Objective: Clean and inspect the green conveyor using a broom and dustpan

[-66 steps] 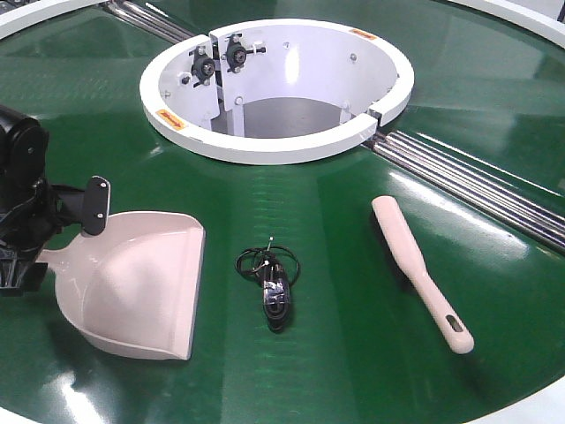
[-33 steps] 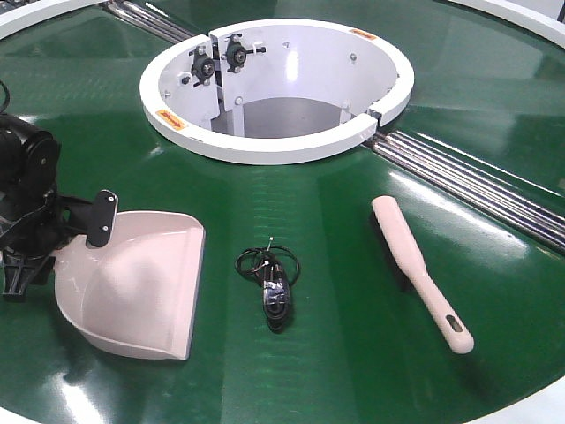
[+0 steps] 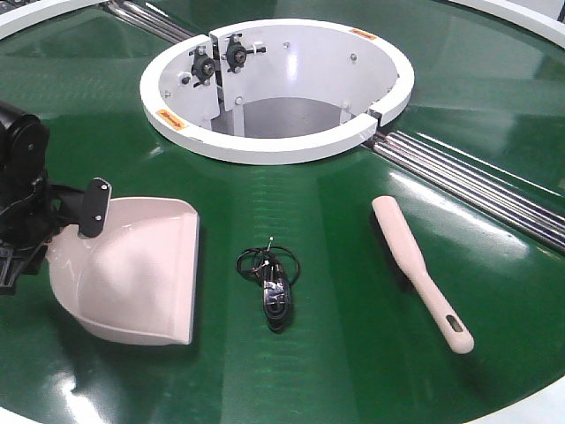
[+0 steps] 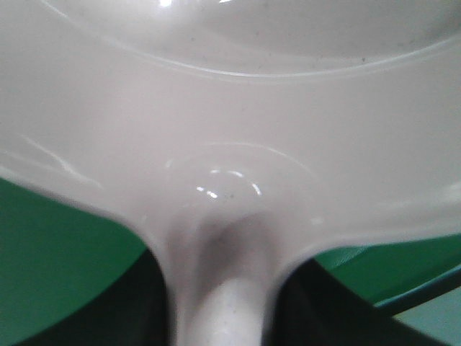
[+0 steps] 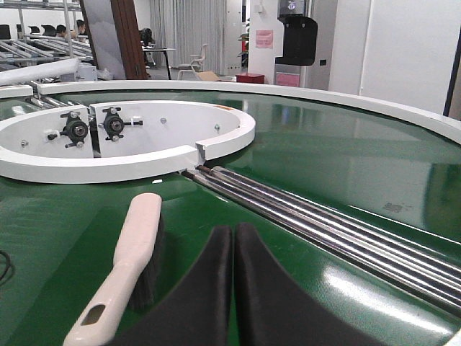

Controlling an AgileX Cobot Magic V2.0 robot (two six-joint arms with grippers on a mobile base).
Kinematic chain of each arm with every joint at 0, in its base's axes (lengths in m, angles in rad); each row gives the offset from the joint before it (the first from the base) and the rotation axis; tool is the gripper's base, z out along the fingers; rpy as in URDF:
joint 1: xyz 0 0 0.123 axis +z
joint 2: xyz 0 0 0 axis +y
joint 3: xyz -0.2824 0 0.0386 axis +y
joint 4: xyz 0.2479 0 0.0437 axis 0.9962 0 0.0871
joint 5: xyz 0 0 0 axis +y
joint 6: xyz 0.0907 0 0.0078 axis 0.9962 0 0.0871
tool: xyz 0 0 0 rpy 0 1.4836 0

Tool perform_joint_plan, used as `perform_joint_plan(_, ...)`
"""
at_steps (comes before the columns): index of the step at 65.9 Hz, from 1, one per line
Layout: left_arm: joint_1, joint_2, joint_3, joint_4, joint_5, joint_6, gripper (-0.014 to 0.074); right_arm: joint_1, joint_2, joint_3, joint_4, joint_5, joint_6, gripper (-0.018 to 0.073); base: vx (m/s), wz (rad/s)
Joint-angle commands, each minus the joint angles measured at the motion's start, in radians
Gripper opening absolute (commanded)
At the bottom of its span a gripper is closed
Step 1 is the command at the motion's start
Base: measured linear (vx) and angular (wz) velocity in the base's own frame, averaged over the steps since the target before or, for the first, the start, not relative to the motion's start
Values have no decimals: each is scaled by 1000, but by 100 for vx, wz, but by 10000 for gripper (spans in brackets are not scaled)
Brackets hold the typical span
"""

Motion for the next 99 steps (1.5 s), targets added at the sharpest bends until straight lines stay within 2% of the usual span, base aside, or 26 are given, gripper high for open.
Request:
perform_joint_plan(1,-25,-56,-56,1,3,-23,-8,-6,-10,3,1,-71,0,-8,0,0)
perform_joint_plan(9,-59,-50,-104,2,3,-28,-8,-6,-10,3,1,-71,0,-8,0,0)
perform_joint_plan(15,-79,-29,-137,19,16,-80,-8,-6,-10,3,1,-71,0,-8,0,0)
perform_joint_plan(30,-117,29,-146,44,79,-132,-8,-6,-10,3,1,-71,0,-8,0,0)
perform_joint_plan(36,-123,49,-146,48,106,-132,-8,-6,-10,3,1,-71,0,-8,0,0)
perform_joint_plan(44,-136,66,-146,95,109,-132,-8,-6,-10,3,1,-71,0,-8,0,0)
perform_joint_plan(80,-137,68,-146,142,91,-128,-8,-6,-10,3,1,-71,0,-8,0,0)
perform_joint_plan(99,-137,57,-146,140,117,-128,-7,-6,-10,3,1,-71,0,-8,0,0)
